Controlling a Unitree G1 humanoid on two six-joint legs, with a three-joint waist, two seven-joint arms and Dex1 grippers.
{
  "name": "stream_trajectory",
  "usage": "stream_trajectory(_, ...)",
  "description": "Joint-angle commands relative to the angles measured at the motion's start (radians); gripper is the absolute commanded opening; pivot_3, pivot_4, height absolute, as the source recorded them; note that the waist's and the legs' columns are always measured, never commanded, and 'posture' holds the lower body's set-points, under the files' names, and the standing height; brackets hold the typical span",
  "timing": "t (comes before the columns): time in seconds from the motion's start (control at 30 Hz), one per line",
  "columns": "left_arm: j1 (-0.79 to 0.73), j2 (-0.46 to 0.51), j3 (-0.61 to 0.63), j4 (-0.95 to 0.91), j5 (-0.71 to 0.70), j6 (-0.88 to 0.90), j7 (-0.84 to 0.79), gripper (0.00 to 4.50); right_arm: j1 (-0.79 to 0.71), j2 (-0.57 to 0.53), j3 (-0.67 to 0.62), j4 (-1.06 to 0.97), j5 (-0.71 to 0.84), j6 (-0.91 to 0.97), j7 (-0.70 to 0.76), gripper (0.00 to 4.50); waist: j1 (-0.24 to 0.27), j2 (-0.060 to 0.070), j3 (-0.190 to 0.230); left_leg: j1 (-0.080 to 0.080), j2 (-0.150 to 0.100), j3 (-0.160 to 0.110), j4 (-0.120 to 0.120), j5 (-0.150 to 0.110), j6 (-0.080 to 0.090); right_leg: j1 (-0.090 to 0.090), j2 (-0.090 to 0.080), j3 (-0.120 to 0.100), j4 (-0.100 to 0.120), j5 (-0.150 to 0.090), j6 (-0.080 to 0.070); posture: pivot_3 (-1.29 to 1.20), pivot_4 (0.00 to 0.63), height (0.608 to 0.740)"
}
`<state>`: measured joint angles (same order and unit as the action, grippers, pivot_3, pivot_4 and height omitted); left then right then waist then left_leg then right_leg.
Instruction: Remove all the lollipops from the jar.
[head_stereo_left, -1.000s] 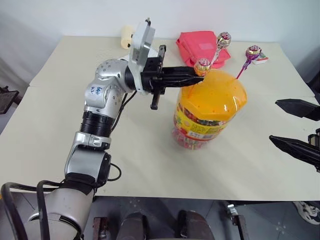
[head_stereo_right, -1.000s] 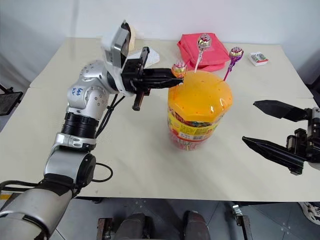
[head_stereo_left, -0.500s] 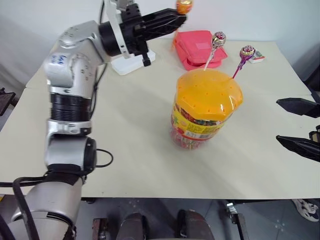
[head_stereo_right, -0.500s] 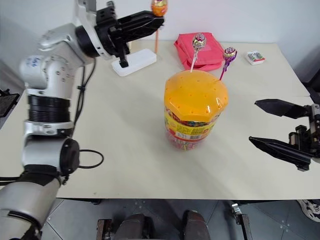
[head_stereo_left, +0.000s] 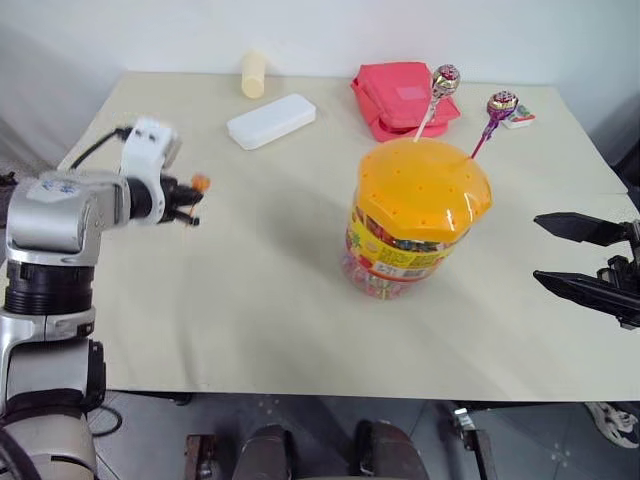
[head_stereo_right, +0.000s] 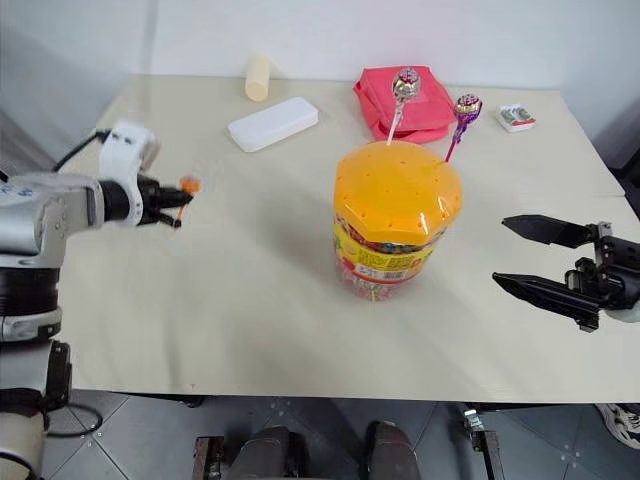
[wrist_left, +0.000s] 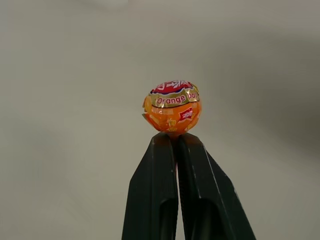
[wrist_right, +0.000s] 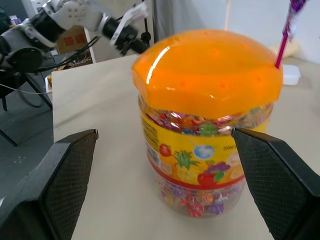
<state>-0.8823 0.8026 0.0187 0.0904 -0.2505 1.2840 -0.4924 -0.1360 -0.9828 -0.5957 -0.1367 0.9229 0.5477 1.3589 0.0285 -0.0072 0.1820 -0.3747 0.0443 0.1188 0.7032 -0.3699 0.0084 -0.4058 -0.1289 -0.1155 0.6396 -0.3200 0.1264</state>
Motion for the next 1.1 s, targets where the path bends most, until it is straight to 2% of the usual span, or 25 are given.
stream_trajectory(0.03, 0.022, 0.018, 0.013, -0.004, 0.043, 0.098, 0.068, 0.04, -0.027, -0.025, 0.007, 0.026, -0.020, -0.019, 0.024, 4.50, 0.000, 0.000, 0.000, 0.000, 0.000, 0.000, 0.000, 0.000, 0.000, 0.000, 0.000, 0.000, 0.000, 0.000, 0.000, 0.00, 0.150, 0.740)
stream_trajectory(0.43, 0.083, 0.021, -0.051, 0.047, 0.057, 0.270, 0.123, 0.04, -0.076, -0.017, 0.034, 0.081, -0.074, -0.024, 0.023, 4.50, -0.003, 0.000, 0.000, 0.001, 0.000, 0.001, 0.000, 0.000, 0.000, -0.001, 0.000, 0.001, 0.001, 0.000, 0.000, 0.00, 0.150, 0.740)
stream_trajectory(0.57, 0.064, 0.038, -0.040, 0.047, 0.043, 0.326, 0.121, 0.98, -0.077, -0.018, 0.029, 0.089, -0.086, -0.025, 0.018, 4.50, -0.005, 0.000, 0.000, 0.002, 0.000, 0.002, -0.001, 0.000, 0.000, -0.001, 0.000, 0.002, 0.002, 0.000, 0.000, 0.00, 0.150, 0.740)
stream_trajectory(0.77, 0.000, 0.125, -0.113, -0.008, -0.004, 0.330, 0.103, 2.88, -0.070, -0.022, 0.017, 0.083, -0.086, -0.020, 0.013, 4.50, -0.005, 0.000, 0.000, 0.002, 0.000, 0.004, -0.002, 0.000, 0.000, -0.002, 0.000, 0.003, 0.003, 0.000, 0.000, 0.00, 0.150, 0.740)
stream_trajectory(0.93, -0.127, 0.207, -0.188, -0.074, -0.070, 0.330, 0.036, 4.46, -0.066, -0.031, 0.009, 0.084, -0.087, -0.016, 0.012, 4.50, 0.003, -0.002, 0.001, 0.000, -0.001, 0.003, 0.000, 0.000, 0.000, -0.003, -0.001, 0.003, 0.004, 0.000, 0.000, 0.00, 0.150, 0.740)
stream_trajectory(1.03, -0.202, 0.219, -0.208, -0.093, -0.085, 0.303, -0.005, 4.49, -0.065, -0.032, 0.003, 0.082, -0.086, -0.017, 0.010, 4.50, 0.002, -0.002, 0.001, 0.000, -0.001, 0.002, 0.000, 0.000, 0.000, -0.003, -0.001, 0.003, 0.004, 0.000, 0.000, 0.00, 0.150, 0.740)
stream_trajectory(1.1, -0.249, 0.188, -0.197, -0.066, -0.063, 0.224, -0.009, 4.49, -0.059, -0.033, -0.002, 0.078, -0.091, -0.010, -0.006, 4.50, 0.000, -0.002, 0.001, 0.000, -0.001, 0.003, 0.000, 0.000, 0.000, -0.003, -0.001, 0.003, 0.004, 0.000, 0.000, 0.00, 0.150, 0.740)
